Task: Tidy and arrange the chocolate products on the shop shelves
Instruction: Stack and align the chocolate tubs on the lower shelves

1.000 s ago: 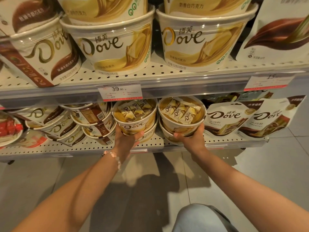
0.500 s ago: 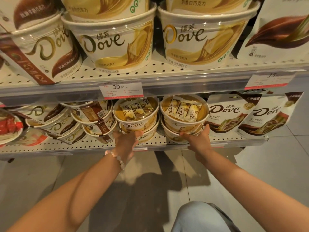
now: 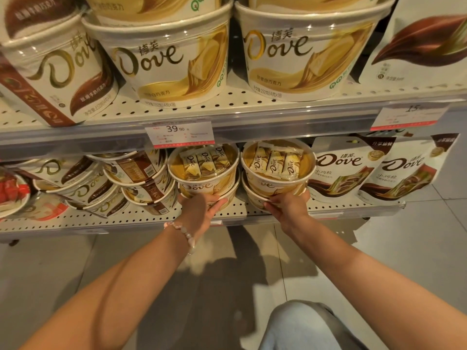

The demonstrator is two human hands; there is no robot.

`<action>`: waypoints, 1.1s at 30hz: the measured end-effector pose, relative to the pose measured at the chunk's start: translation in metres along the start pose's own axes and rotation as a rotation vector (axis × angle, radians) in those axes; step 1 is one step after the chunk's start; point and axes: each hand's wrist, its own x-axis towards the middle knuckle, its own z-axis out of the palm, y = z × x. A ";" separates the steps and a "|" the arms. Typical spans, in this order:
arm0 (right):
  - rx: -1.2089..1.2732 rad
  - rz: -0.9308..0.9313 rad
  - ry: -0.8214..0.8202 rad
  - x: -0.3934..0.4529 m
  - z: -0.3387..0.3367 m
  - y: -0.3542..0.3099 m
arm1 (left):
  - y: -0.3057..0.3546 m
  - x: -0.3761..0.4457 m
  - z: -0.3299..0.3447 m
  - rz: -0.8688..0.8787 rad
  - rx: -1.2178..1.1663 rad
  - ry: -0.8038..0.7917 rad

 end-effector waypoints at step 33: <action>-0.452 -0.760 -0.053 0.007 -0.032 0.037 | -0.037 0.002 -0.015 0.481 0.750 0.189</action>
